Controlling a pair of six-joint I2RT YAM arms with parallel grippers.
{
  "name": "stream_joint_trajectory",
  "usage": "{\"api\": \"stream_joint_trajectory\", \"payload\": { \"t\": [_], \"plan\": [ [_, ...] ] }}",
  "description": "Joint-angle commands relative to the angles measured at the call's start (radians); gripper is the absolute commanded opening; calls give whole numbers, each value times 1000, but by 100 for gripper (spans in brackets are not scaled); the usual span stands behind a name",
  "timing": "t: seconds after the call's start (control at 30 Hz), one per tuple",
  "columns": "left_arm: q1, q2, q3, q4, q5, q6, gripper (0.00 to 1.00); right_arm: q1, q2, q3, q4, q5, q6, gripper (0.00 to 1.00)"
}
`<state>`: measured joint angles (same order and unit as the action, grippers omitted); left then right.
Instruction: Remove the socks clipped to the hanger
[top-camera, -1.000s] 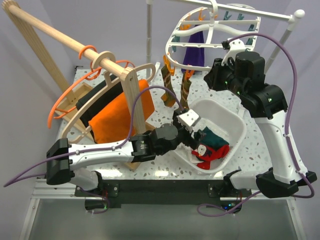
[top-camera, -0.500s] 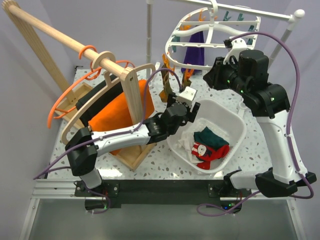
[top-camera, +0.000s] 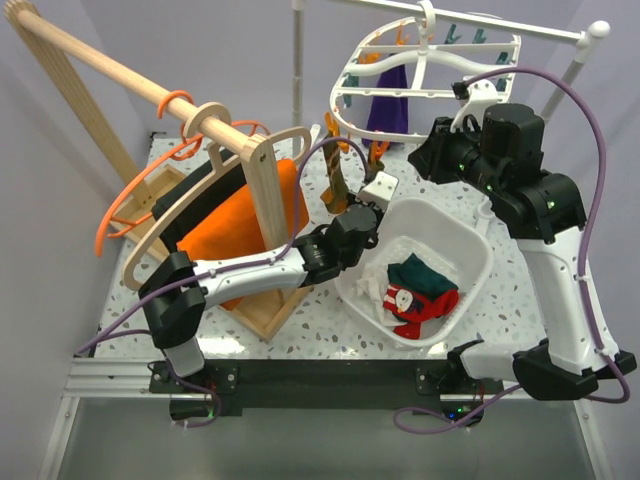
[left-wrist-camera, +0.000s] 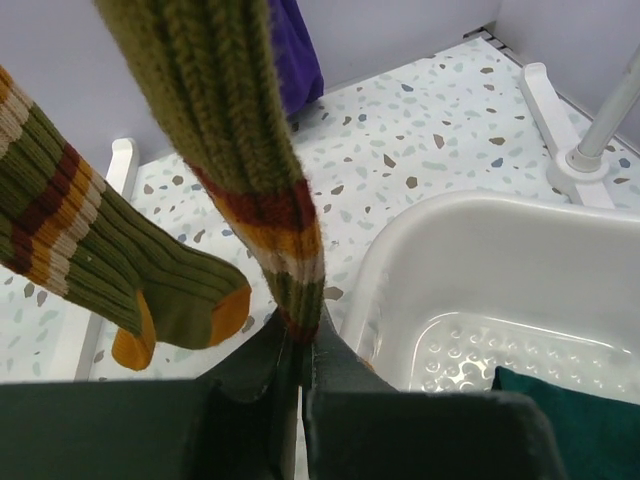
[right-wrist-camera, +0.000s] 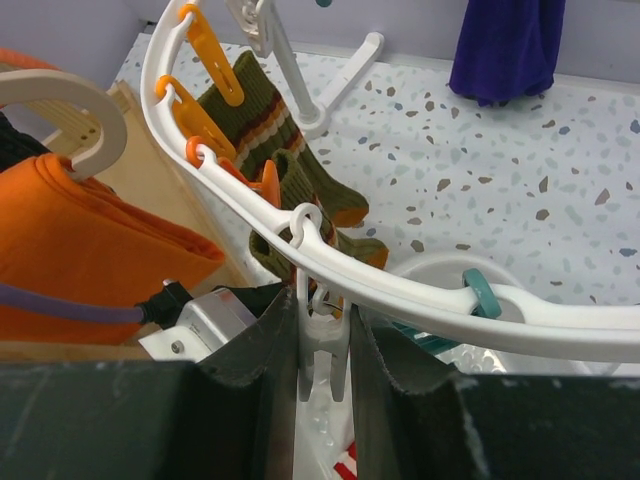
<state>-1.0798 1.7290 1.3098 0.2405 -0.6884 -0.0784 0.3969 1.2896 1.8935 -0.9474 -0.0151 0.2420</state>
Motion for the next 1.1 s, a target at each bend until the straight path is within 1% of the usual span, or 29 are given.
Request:
{"api": "stream_joint_trajectory", "payload": {
  "t": [0.0, 0.13, 0.2, 0.23, 0.4, 0.47, 0.6, 0.67, 0.77, 1.0, 1.07],
  "plan": [
    [4, -41, 43, 33, -28, 49, 0, -12, -23, -17, 10, -3, -3, 0],
    [-3, -123, -6, 29, 30, 48, 0, -20, -10, -19, 12, 9, -10, 1],
    [-18, -180, -26, 39, 59, 55, 0, -26, -4, -19, 7, 14, -10, 5],
    [-25, -196, -41, 42, 84, 64, 0, -27, -4, -20, 9, 27, -12, 10],
    [-75, -279, -47, 14, 182, 74, 0, -35, 11, -17, -1, 81, -24, 18],
    [-88, -304, -43, -1, 256, 74, 0, -35, 20, -17, -8, 96, -30, 22],
    [-101, -321, -17, -79, 354, 37, 0, -36, 27, -20, -13, 132, -36, 29],
    [-107, -328, -12, -93, 420, 16, 0, -38, 33, -16, -19, 145, -47, 33],
    [-117, -344, -27, -92, 475, -11, 0, -46, 40, -1, -42, 176, -63, 39],
    [-140, -362, -61, -66, 587, -38, 0, -75, 73, 39, -99, 213, -81, 46],
    [-149, -370, -70, -63, 598, -43, 0, -73, 74, 41, -113, 204, -79, 50]
  ]
}}
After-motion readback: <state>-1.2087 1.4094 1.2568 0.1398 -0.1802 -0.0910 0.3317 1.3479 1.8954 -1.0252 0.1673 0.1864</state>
